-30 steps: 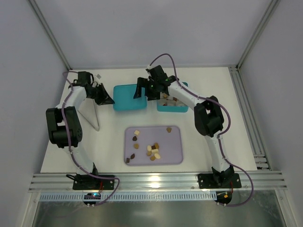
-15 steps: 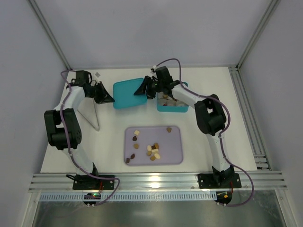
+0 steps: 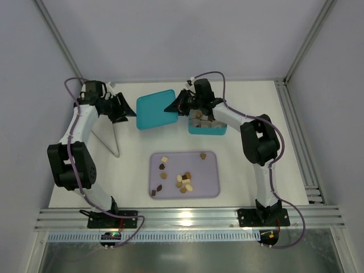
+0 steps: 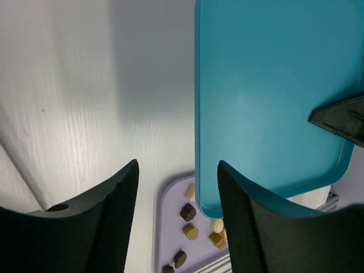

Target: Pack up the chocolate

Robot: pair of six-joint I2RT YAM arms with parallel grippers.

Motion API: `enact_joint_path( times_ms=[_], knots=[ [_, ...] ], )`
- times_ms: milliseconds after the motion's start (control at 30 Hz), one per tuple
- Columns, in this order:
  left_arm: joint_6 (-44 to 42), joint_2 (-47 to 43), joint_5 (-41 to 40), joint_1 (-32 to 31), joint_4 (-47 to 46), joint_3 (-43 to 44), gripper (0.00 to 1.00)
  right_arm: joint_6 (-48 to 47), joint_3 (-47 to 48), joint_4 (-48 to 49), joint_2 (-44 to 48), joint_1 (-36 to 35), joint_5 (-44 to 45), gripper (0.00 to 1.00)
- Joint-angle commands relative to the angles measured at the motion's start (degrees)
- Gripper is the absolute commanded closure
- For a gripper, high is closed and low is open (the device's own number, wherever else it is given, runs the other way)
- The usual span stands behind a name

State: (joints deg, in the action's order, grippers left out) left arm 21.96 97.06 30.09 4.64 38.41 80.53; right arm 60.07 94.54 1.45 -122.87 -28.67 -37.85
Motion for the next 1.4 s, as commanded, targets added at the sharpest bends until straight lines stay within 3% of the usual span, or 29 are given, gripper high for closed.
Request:
enact_joint_path(
  times_ms=[0,100,133,167,233,267,500,567,833,1133,1367],
  knots=[
    [-3.2,-7.0,-7.6,-1.6,3.7,4.9,0.42,1.5,-0.9,0.2,8.2,1.9,-1.9,0.96],
    [-8.5,-11.7,-19.4,-9.4,5.9,8.3,0.35,0.3,-1.5,-4.3,10.1,3.6,-2.2,0.96],
    [-10.4,-12.8,-26.9,-12.3,5.9,8.9,0.34,-0.2,-1.3,-5.7,10.5,4.1,-2.4,0.96],
    [-12.4,-15.0,-30.9,-19.6,5.4,8.9,0.33,-0.7,-1.2,-7.8,11.2,5.3,-2.8,0.96],
    [-18.0,-16.9,-41.8,-26.4,3.6,7.0,0.31,-1.0,-1.0,-9.5,11.7,6.3,-4.0,0.96],
    [-19.5,-17.9,-44.2,-32.8,2.5,6.1,0.31,-1.3,-0.9,-11.5,11.9,7.2,-4.3,0.96],
    [-34.7,-19.8,-66.7,-57.2,-14.3,-5.1,0.27,-3.8,-0.1,-20.0,13.0,10.2,-8.2,0.96],
    [-40.8,-18.2,-70.5,-60.2,-17.1,-6.6,0.25,-5.2,0.6,-22.8,13.8,10.6,-8.6,0.96],
    [-55.5,-13.3,-70.9,-65.6,-29.3,-9.5,0.22,-7.6,0.2,-28.4,16.5,12.4,-8.8,0.96],
    [-60.9,-7.5,-69.7,-64.0,-32.7,-8.1,0.23,-7.0,0.5,-30.5,18.7,12.8,-9.4,0.96],
    [-66.8,-5.2,-71.7,-60.0,-41.9,-9.4,0.27,-8.2,-0.4,-32.2,20.7,12.8,-9.3,0.96]
  ],
)
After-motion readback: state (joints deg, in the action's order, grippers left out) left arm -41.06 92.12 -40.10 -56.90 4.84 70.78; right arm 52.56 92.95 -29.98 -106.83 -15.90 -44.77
